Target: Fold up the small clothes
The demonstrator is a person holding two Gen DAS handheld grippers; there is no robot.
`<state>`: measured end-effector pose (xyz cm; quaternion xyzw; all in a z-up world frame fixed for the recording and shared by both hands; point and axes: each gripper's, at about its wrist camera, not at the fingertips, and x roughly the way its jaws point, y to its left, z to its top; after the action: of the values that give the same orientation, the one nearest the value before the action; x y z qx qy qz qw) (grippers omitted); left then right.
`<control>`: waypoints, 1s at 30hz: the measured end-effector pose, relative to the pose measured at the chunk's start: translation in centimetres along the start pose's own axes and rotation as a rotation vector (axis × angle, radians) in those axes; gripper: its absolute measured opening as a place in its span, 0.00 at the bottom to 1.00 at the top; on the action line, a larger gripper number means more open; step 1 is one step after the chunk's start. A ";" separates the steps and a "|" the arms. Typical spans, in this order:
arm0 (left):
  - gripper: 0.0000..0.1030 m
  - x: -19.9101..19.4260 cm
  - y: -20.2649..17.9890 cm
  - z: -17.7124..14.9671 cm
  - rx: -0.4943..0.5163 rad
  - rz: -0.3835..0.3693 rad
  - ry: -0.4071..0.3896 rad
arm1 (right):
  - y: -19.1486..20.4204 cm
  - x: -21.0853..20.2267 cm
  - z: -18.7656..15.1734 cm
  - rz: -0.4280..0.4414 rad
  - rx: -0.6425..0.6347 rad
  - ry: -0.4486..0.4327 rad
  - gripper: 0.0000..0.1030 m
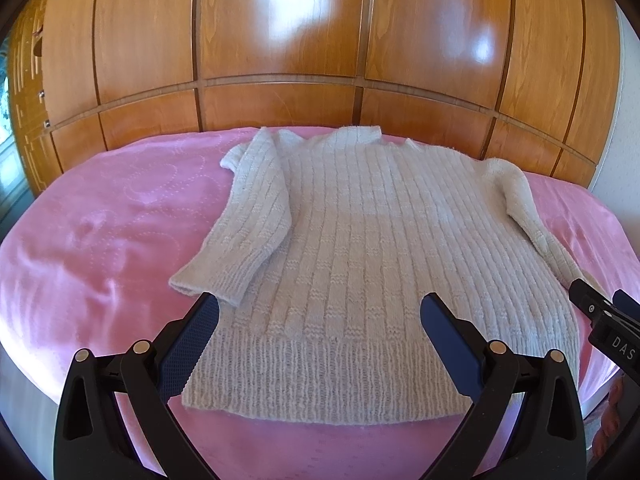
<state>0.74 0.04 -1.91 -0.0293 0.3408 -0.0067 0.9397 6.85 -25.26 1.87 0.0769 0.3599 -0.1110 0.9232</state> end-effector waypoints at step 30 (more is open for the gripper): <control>0.97 6.3 9.5 1.2 -0.149 -0.011 0.067 | 0.8 12.5 4.3 -0.020 -0.122 0.047 0.98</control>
<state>6.22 9.36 -5.58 -0.1009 0.3713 0.0125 0.9229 18.77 -27.35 -3.46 0.0193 0.3886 -0.0963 0.9162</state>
